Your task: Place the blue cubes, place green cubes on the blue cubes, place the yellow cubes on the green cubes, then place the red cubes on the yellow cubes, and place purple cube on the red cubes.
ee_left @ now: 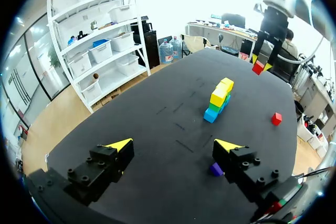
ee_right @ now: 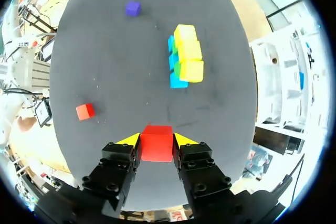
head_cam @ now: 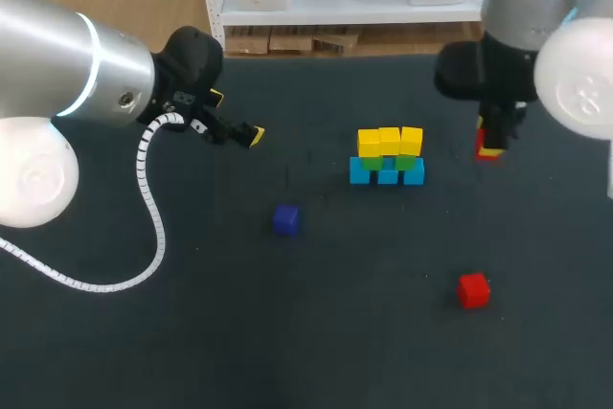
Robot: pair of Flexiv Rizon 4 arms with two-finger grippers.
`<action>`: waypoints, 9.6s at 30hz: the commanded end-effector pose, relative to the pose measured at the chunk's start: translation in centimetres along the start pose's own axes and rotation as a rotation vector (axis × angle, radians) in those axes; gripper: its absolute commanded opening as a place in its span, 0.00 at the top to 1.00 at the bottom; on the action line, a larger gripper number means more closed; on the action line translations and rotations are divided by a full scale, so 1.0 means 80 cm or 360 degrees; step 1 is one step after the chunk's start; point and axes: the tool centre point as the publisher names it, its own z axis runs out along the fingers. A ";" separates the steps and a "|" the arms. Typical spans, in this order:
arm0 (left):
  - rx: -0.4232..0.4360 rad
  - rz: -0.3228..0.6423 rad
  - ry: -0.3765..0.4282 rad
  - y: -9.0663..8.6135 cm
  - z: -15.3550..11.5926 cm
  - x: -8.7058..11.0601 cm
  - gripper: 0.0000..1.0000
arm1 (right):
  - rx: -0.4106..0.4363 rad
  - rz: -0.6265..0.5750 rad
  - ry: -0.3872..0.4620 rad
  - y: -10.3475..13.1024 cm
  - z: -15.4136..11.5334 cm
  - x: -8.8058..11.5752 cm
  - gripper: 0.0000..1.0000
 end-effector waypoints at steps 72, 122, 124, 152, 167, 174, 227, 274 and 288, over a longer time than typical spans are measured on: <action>0.0012 0.0004 -0.0010 0.002 -0.001 0.002 0.00 | -0.0155 -0.0224 -0.0089 -0.082 0.034 -0.122 1.00; 0.0012 0.0004 -0.0010 0.002 -0.001 0.002 0.00 | -0.0199 -0.0228 -0.0080 -0.084 0.052 -0.127 0.84; 0.0012 0.0004 -0.0010 0.002 -0.001 0.002 0.00 | -0.0199 -0.0230 -0.0081 -0.083 0.052 -0.127 0.69; 0.0012 0.0004 -0.0010 0.002 -0.001 0.002 0.00 | -0.0093 -0.0185 -0.0144 -0.070 0.020 -0.110 0.00; 0.0012 0.0004 -0.0010 0.002 -0.001 0.002 0.00 | 0.0069 -0.0149 -0.0142 0.001 -0.031 -0.060 0.00; 0.0012 0.0004 -0.0010 0.002 -0.001 0.002 0.00 | 0.0081 -0.0133 -0.0175 0.037 -0.022 -0.044 0.00; 0.0012 0.0004 -0.0010 0.002 -0.001 0.002 0.00 | -0.0273 -0.0131 -0.0132 0.192 0.107 -0.009 0.00; 0.0012 0.0004 -0.0010 0.002 -0.001 0.002 0.00 | -0.0227 -0.0046 -0.0123 0.179 0.080 -0.013 1.00; 0.0012 0.0004 -0.0010 0.002 -0.001 0.002 0.00 | -0.0086 -0.0146 -0.0095 0.142 0.018 -0.040 1.00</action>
